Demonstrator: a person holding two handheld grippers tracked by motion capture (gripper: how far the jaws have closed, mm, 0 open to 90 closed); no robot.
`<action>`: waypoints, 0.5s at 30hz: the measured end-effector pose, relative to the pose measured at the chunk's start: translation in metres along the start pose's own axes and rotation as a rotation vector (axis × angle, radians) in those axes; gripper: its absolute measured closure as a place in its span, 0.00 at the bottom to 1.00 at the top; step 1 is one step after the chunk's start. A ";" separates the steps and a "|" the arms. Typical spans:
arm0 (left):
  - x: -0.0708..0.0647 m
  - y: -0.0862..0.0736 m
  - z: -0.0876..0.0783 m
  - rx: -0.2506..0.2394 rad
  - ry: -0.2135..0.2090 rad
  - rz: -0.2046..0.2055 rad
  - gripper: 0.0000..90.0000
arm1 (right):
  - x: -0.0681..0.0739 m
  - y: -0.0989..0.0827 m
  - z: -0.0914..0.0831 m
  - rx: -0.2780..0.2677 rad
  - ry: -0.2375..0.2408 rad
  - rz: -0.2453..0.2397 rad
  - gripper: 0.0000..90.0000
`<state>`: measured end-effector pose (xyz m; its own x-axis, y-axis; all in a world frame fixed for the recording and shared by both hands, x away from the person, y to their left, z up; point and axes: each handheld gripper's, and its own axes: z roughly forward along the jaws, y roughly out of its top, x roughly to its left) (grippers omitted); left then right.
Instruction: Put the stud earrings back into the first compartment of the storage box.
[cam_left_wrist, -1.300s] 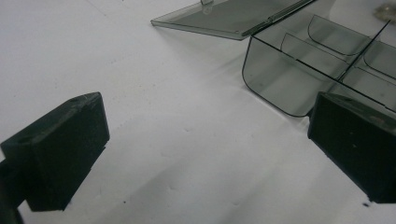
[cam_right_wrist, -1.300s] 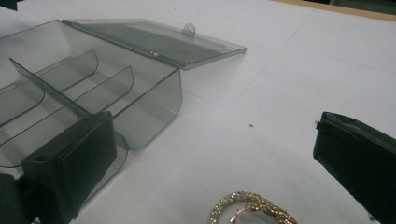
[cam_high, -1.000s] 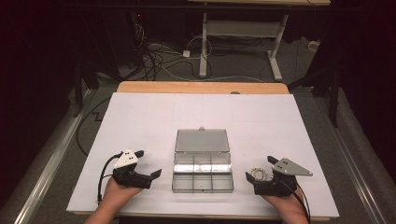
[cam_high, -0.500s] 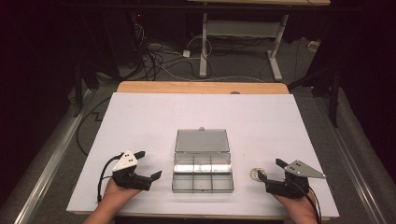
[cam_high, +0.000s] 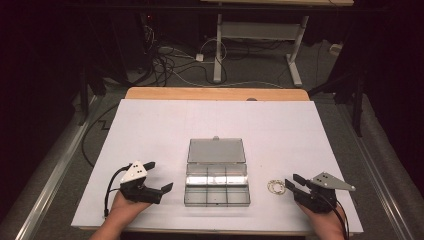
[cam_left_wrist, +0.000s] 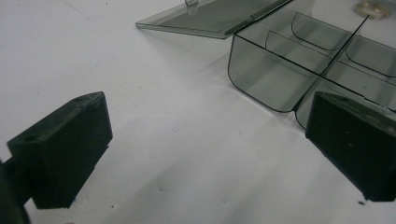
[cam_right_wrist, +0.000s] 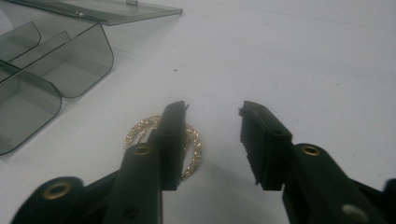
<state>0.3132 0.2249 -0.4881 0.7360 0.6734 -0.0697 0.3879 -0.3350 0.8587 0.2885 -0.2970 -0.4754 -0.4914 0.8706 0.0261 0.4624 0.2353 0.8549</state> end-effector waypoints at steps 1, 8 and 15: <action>0.000 0.000 0.000 0.000 -0.001 0.000 0.00 | 0.000 0.001 0.001 0.004 0.004 0.001 0.72; 0.000 0.000 0.001 0.004 -0.002 0.001 0.00 | 0.002 0.007 0.015 0.069 0.027 -0.017 0.76; 0.000 0.000 0.001 0.005 -0.002 0.003 0.01 | 0.005 0.011 0.026 0.149 0.058 -0.030 0.76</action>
<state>0.3134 0.2243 -0.4883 0.7384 0.6709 -0.0678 0.3882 -0.3408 0.8562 0.3103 -0.2787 -0.4798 -0.5465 0.8367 0.0349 0.5487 0.3263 0.7697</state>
